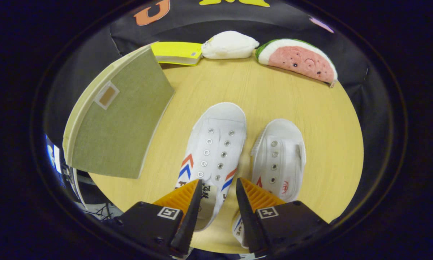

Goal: Open the storage box then place both shoes into the box .Put the left shoe in first, then the right shoe, with the right side of both shoes facing outward in a uniform manner.

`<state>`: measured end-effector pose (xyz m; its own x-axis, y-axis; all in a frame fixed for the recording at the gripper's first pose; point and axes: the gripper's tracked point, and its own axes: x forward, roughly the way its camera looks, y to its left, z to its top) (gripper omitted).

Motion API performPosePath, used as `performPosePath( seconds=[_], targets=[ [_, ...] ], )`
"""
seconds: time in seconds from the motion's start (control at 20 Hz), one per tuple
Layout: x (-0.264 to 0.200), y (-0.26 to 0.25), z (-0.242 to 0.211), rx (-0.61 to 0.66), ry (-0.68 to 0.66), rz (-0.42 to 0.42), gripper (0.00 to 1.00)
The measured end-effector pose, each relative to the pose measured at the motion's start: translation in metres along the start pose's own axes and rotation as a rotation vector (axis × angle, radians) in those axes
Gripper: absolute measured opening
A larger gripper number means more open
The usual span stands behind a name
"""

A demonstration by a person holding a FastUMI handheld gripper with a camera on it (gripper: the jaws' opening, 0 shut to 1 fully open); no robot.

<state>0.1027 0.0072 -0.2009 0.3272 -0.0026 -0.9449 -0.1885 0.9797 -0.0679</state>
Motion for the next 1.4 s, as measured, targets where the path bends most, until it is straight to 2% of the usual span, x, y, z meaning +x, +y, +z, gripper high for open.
performPosePath(
  seconds=[0.1,0.15,0.2,0.45,0.65,0.75,1.05,1.25,1.4],
  targets=[
    [0.008,-0.002,0.000,0.000,0.031,0.002,0.45],
    [0.011,-0.002,-0.001,-0.003,0.051,0.012,0.41],
    [0.013,0.003,0.000,-0.018,0.049,0.021,0.32],
    [0.008,0.004,0.000,0.067,0.046,0.098,0.09],
    [-0.009,0.006,0.008,0.124,-0.001,0.146,0.07],
    [-0.025,0.012,0.013,0.163,-0.027,0.203,0.07],
    [-0.117,0.052,0.043,0.204,-0.174,0.278,0.07],
    [-0.147,0.102,0.072,0.211,-0.238,0.323,0.07],
    [-0.155,0.146,0.081,0.182,-0.228,0.345,0.07]
  ],
)
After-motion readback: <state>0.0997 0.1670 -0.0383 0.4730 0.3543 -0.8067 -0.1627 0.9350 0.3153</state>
